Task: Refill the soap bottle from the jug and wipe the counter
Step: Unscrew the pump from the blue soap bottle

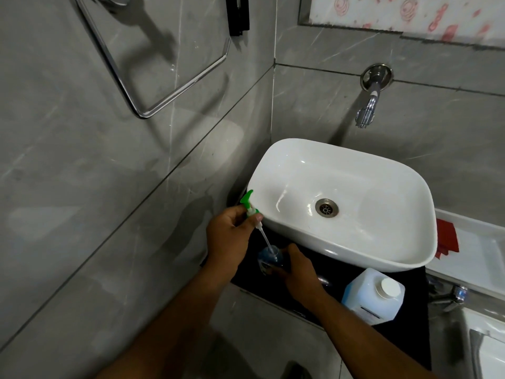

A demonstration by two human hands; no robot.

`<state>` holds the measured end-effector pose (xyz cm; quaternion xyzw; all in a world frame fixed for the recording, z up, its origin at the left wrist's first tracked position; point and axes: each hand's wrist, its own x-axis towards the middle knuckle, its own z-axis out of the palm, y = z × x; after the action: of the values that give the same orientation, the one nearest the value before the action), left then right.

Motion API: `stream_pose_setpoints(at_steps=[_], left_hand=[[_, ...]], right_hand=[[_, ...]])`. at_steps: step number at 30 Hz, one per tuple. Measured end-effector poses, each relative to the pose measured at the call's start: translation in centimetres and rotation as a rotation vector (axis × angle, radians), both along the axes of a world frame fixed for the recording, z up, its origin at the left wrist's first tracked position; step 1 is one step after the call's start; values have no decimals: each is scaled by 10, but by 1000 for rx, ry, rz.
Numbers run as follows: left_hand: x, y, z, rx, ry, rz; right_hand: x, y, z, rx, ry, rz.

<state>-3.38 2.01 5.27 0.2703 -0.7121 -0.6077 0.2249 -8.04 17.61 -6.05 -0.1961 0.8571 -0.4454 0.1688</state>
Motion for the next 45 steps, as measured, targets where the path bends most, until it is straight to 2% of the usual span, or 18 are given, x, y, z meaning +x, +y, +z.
stream_pose_setpoints(at_steps=[14, 26, 40, 45], left_hand=[[2, 5, 9, 45, -37, 63], [3, 8, 18, -97, -14, 80], [3, 1, 13, 9, -25, 83], [3, 1, 13, -80, -20, 97]], right_hand=[[0, 2, -2, 10, 12, 5], [2, 2, 1, 15, 20, 17], [4, 3, 7, 14, 11, 14], [6, 3, 10, 12, -4, 8]])
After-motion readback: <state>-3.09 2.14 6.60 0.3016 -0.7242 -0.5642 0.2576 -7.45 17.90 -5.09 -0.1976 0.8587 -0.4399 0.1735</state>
